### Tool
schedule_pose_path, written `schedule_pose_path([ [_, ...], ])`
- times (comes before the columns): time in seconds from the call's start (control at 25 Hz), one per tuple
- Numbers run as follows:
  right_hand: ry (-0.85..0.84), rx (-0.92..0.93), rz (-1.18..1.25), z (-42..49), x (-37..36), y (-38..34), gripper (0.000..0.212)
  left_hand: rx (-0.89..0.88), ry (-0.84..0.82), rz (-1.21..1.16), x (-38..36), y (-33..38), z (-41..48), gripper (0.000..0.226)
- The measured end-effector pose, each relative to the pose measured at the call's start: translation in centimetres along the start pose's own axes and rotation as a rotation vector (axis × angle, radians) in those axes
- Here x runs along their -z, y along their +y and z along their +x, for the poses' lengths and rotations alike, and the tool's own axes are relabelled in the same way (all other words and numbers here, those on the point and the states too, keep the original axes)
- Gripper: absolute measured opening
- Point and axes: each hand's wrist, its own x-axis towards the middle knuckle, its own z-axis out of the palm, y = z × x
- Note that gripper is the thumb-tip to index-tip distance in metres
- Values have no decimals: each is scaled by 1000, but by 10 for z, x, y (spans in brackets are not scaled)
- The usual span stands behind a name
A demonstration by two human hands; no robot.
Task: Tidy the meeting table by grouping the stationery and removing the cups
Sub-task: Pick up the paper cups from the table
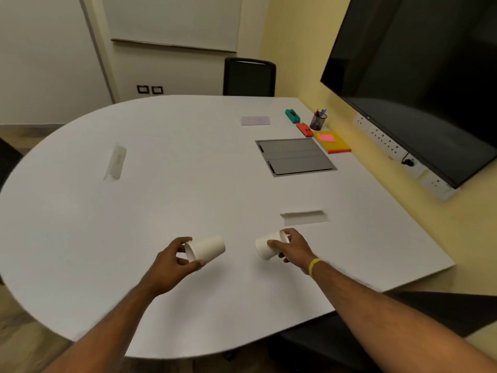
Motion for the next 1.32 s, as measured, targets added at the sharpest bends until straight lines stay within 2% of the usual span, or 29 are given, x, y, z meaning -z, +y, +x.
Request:
schedule_pose_path([
  [0.12, 52, -7, -85, 13, -12, 3, 53, -5, -31, -12, -3, -3, 16, 73],
  [0.32, 119, 76, -348, 59, -17, 0, 71, 18, -113, 49, -1, -11, 43, 71],
  [0.56, 144, 72, -518, 124, -24, 9, 65, 83, -160, 132, 21, -17, 91, 71],
  [0.68, 161, 62, -365, 150, -28, 11, 57, 100, -171, 141, 20, -20, 110, 68],
  [0.88, 227, -60, -32, 173, -38, 16, 53, 147, -209, 137, 15, -28, 121, 70],
  [1.08, 185, -172, 340, 181, -52, 20, 66, 148, -247, 159, 15, -29, 140, 70],
  [1.16, 190, -187, 363, 181, -55, 23, 66, 145, -259, 155, 14, -27, 147, 70],
  [1.32, 264, -195, 235, 181, -58, 27, 58, 133, -278, 168, 18, -25, 156, 71],
])
